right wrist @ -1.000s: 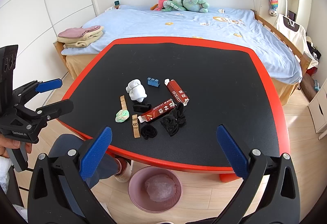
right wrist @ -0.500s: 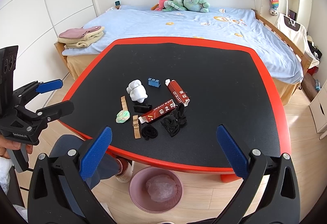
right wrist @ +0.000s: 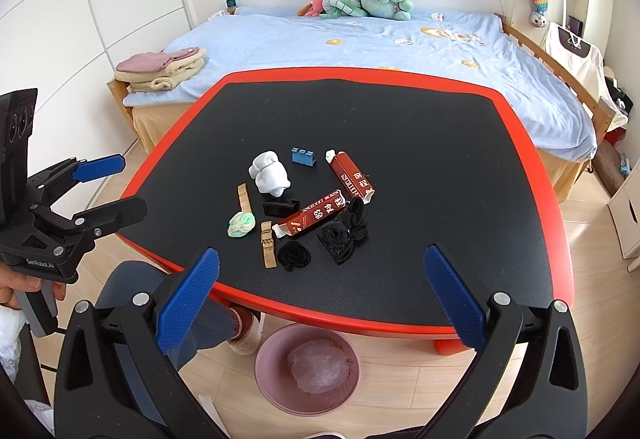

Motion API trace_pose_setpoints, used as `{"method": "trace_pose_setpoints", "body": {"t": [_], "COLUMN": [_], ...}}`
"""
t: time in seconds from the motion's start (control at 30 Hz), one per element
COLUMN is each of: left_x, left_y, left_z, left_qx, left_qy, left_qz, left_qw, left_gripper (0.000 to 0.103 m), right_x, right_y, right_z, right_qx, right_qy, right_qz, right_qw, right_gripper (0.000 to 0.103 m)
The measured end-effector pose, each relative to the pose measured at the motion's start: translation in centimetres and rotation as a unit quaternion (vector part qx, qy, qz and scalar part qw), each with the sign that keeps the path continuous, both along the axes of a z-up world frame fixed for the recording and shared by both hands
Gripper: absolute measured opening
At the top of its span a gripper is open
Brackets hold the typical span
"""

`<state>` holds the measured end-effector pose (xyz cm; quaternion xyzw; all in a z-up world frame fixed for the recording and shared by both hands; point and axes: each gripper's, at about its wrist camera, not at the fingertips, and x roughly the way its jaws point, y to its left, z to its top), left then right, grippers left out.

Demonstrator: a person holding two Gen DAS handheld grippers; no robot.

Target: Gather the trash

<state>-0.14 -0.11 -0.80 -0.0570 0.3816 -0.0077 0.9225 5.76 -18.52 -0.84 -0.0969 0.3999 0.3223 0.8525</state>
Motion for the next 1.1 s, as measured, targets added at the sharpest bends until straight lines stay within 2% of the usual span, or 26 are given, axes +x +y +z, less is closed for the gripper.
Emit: {"method": "trace_pose_setpoints", "body": {"t": [0.3, 0.5, 0.73, 1.1], "left_x": [0.8, 2.3, 5.6, 11.8], "left_y": [0.1, 0.5, 1.7, 2.8], "left_z": [-0.8, -1.4, -2.6, -6.3], "left_qx": [-0.002, 0.000, -0.003, -0.013], "left_qy": [0.009, 0.019, 0.039, 0.105], "left_qz": [-0.001, -0.002, -0.006, -0.034], "left_qw": [1.0000, 0.9998, 0.9992, 0.9938], "left_gripper": [0.098, 0.098, 0.098, 0.098], "right_x": [0.2, 2.5, 5.5, 9.7], "right_y": [0.4, 0.6, 1.5, 3.7], "right_z": [-1.1, -1.7, -3.4, -7.9], "right_qx": [-0.002, -0.007, -0.025, -0.062], "right_qy": [0.013, 0.030, 0.045, 0.092], "right_qz": [0.004, 0.021, 0.045, 0.083], "right_qw": [1.000, 0.999, 0.998, 0.990], "right_gripper": [0.100, 0.100, 0.100, 0.100]}}
